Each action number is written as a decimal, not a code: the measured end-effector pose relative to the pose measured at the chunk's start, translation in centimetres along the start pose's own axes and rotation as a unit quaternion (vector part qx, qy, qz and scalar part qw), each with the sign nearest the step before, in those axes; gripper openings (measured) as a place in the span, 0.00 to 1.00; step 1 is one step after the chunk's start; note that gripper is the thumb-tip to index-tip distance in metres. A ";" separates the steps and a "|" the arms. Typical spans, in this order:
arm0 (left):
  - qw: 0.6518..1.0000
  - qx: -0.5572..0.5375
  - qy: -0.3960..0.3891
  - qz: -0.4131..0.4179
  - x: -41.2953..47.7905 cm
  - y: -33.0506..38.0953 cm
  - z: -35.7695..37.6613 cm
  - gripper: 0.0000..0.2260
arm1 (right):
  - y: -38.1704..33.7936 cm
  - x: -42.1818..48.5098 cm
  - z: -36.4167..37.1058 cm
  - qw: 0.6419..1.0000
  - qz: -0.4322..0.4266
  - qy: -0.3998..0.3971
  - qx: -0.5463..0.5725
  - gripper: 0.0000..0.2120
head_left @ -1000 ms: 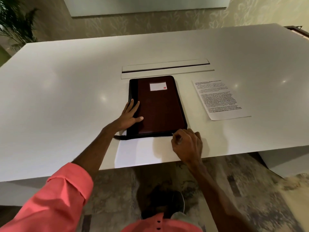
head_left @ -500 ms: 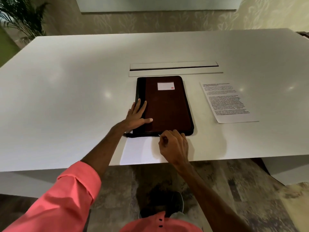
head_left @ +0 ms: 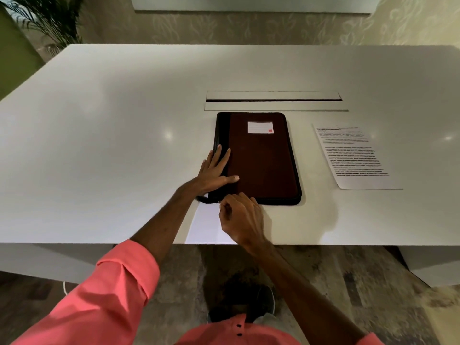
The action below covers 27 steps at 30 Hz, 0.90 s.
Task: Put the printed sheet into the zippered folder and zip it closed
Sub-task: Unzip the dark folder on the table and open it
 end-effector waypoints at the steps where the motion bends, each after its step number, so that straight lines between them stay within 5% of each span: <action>1: 1.000 0.000 -0.001 0.002 0.0 0.0 0.0 0.45 | -0.3 0.1 0.2 1.000 -0.001 -0.001 0.003 0.02; 15: 1.000 -0.006 -0.010 0.023 -0.2 -0.2 -0.5 0.46 | -4.5 1.1 2.8 0.999 -0.031 -0.009 -0.024 0.06; 22: 0.978 -0.094 0.167 0.078 -1.2 -1.7 -2.3 0.21 | -3.3 1.7 1.4 0.997 -0.057 0.031 -0.039 0.14; 27: 0.977 -0.078 0.190 0.047 -1.0 -1.3 -2.6 0.22 | 0.1 4.3 -2.6 0.995 0.004 0.098 -0.025 0.11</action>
Point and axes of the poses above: each hand's wrist, its own x-axis towards the middle knuckle, its own z-axis out of the palm, y = z × x, the point moved 4 cm from there along x, towards the middle knuckle, and after that the axes turned 9 degrees about -y, right-handed, at the moved point
